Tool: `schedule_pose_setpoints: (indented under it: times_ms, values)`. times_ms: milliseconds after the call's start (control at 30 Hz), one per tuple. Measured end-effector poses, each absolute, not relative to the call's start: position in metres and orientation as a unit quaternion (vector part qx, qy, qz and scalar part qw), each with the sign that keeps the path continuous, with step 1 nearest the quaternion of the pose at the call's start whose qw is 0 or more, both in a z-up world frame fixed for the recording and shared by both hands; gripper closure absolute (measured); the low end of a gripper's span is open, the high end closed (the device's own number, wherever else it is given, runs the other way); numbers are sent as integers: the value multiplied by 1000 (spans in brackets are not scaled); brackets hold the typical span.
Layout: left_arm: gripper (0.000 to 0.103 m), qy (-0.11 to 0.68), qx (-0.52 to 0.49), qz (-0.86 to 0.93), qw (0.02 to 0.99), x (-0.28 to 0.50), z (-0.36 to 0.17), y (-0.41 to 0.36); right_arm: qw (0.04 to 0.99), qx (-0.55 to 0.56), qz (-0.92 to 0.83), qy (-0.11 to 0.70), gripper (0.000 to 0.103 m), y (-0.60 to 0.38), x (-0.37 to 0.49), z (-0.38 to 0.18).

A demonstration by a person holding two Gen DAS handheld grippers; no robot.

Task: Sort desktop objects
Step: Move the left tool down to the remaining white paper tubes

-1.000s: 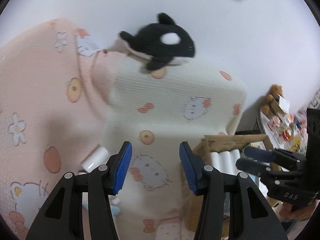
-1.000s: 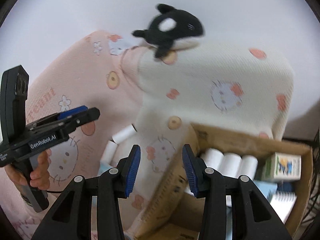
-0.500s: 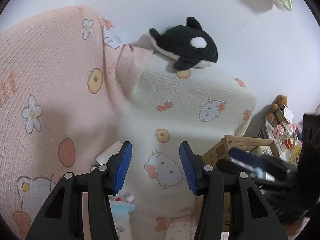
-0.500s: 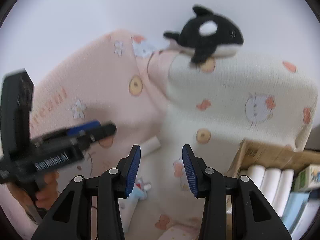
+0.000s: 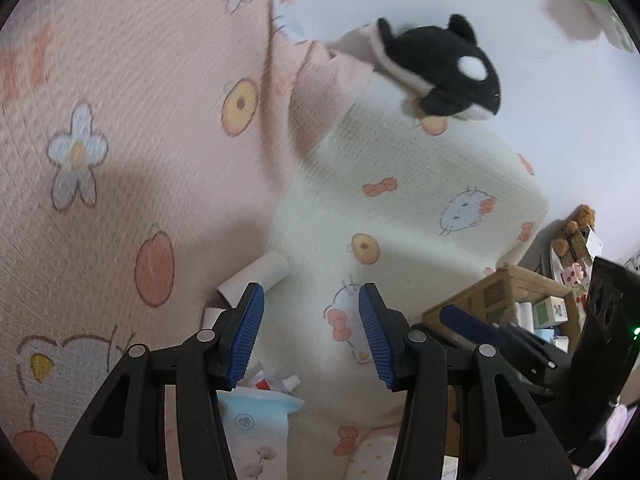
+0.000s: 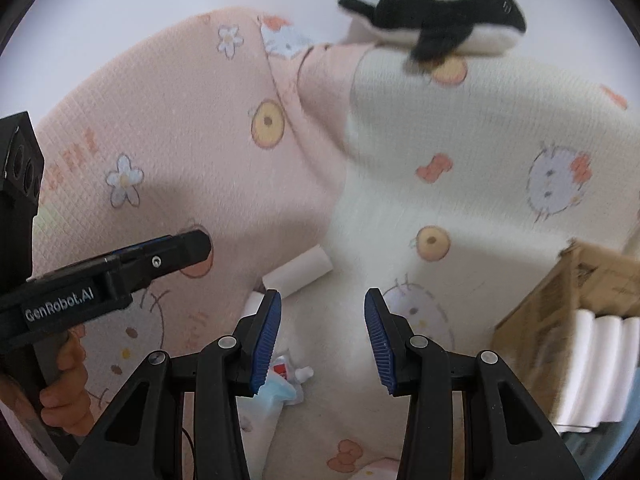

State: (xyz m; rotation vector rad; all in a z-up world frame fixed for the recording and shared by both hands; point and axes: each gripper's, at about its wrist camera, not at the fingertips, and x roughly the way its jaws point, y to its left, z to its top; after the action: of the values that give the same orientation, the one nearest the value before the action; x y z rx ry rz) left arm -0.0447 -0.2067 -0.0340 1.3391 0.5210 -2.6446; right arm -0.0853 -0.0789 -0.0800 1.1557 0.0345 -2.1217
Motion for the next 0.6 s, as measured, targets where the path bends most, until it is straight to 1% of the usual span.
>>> schedule_pose_setpoints:
  times_ms: [133,200,333,467,600]
  values:
    - [49,174,463,-866,74,-52,-50,-212,347,470,-811,31,63,-94,-86,-104]
    - [49,172,476,-859,82,-55,-60,-214,361,486,-796,36,63,-105,-84,-121]
    - [49,167,499,-846,83,-59,-79,-218,376,496,-783,6,63,-113,-84,-142]
    - [49,166,521,-832,94,-59,-101,-225,406,475,-781,-22,63,-116,-85,-156]
    - [49,190,549,-806,110,-56,-131,-241,444,460,-768,-32,63,-121,-80,-176]
